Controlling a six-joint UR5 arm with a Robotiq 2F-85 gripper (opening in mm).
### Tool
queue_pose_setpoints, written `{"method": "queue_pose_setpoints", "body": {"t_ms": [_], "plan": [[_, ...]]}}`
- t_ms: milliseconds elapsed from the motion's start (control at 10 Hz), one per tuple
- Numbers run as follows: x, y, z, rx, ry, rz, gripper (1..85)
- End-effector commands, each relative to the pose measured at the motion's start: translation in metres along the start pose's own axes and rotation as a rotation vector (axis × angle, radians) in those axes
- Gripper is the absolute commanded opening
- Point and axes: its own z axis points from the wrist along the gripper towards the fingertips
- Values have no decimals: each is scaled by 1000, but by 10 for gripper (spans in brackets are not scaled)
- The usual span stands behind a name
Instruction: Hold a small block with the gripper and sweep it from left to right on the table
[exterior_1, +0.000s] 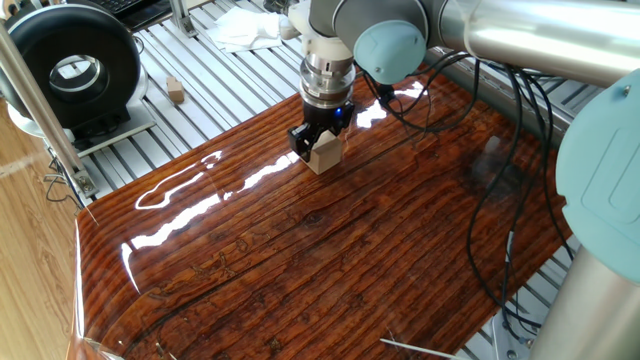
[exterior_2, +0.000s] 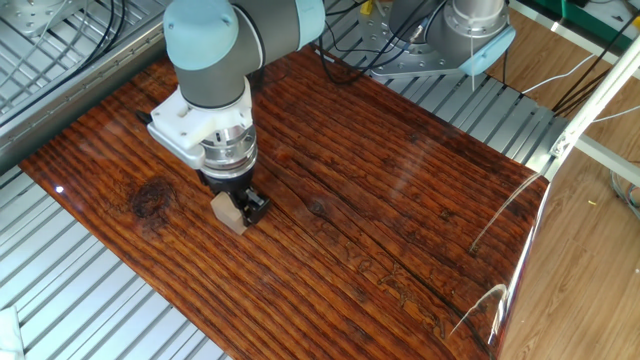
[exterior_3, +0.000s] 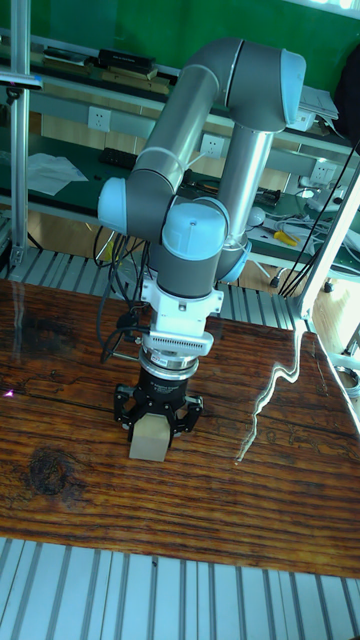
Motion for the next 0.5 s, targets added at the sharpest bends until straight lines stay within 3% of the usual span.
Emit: {"method": "queue_pose_setpoints", "body": {"t_ms": [0, 400], "plan": [[-1, 3, -1, -10, -1, 11, 10], [-1, 4, -1, -10, 1, 14, 10]]}}
